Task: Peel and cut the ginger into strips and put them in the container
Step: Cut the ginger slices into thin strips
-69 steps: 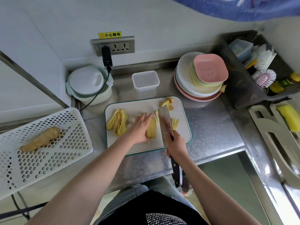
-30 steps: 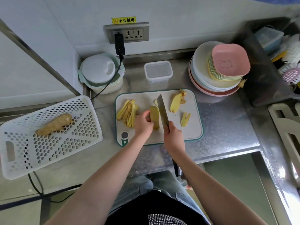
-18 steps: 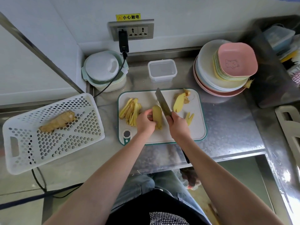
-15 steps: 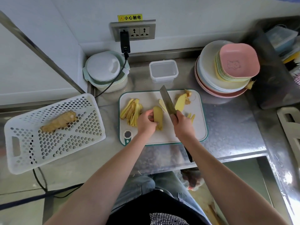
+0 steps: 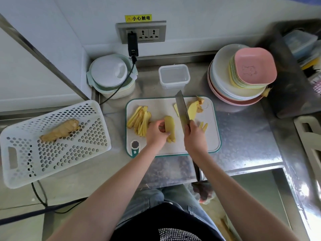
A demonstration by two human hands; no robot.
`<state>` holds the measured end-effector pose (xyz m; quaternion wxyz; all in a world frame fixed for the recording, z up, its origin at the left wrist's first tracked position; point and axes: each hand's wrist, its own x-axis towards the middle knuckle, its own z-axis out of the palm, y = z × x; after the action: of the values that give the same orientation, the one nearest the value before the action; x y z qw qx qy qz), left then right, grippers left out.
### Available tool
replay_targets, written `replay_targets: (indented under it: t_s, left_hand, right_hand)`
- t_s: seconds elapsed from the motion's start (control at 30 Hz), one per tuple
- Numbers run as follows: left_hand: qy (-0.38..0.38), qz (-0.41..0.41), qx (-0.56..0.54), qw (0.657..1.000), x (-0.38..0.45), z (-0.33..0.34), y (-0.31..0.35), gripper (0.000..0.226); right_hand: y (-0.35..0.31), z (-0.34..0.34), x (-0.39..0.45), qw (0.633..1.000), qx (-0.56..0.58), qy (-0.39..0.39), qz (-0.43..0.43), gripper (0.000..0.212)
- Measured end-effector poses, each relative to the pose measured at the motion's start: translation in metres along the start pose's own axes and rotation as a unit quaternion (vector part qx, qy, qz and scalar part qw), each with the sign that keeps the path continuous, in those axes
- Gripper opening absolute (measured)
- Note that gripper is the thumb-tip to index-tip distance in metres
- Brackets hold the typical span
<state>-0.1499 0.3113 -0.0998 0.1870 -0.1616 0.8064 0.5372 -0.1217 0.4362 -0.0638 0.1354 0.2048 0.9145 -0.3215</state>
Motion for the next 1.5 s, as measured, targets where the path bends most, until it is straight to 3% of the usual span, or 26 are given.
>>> replay_targets:
  t_s: [0.1, 0.27, 0.47, 0.73, 0.87, 0.93, 1.03, 1.1, 1.17, 1.23, 1.4, 1.5]
  left_hand:
    - [0.019, -0.025, 0.011, 0.999, 0.005, -0.004, 0.000, 0.007]
    - [-0.004, -0.045, 0.099, 0.994, 0.020, -0.010, 0.007, 0.019]
    - [-0.013, -0.092, 0.065, 0.994, 0.025, -0.008, 0.006, 0.020]
    - [-0.006, -0.076, 0.103, 0.992, 0.025, -0.007, 0.011, 0.023]
    - [-0.038, -0.100, 0.081, 0.991, 0.027, -0.010, 0.012, 0.018]
    - [-0.038, -0.043, 0.149, 0.987, 0.027, -0.013, 0.016, 0.013]
    - [0.045, 0.122, 0.258, 0.957, 0.022, -0.015, 0.037, 0.036]
    - [0.048, 0.176, 0.317, 0.931, 0.020, -0.012, 0.054, 0.051]
    - [0.021, 0.191, 0.402, 0.895, 0.020, -0.006, 0.064, 0.058]
    - [0.002, 0.185, 0.434, 0.882, 0.025, -0.002, 0.067, 0.058]
    - [0.046, 0.159, 0.351, 0.921, 0.027, -0.013, 0.054, 0.052]
    - [0.075, 0.203, 0.346, 0.913, 0.027, -0.019, 0.049, 0.037]
  right_hand:
    - [0.001, 0.009, -0.020, 0.999, 0.043, 0.006, 0.017, 0.023]
    - [-0.006, 0.018, -0.026, 1.000, 0.023, -0.002, 0.014, 0.029]
    - [-0.012, 0.027, -0.029, 0.996, -0.086, -0.021, 0.016, 0.012]
    - [-0.021, 0.033, -0.034, 0.995, -0.090, -0.029, 0.035, 0.005]
    - [-0.024, 0.038, -0.035, 0.991, -0.124, -0.048, 0.026, 0.036]
    - [-0.025, 0.038, -0.034, 0.990, -0.126, -0.050, 0.022, 0.041]
    - [-0.026, 0.033, -0.032, 0.991, -0.120, -0.053, 0.027, 0.036]
    - [-0.026, 0.031, -0.031, 0.992, -0.113, -0.055, 0.027, 0.031]
    - [-0.026, 0.028, -0.030, 0.993, -0.104, -0.054, 0.030, 0.028]
    - [-0.026, 0.026, -0.029, 0.994, -0.096, -0.053, 0.029, 0.023]
    - [-0.019, 0.023, -0.028, 0.996, -0.066, -0.042, 0.029, 0.010]
    - [-0.007, 0.015, -0.031, 0.999, 0.005, 0.012, 0.049, 0.010]
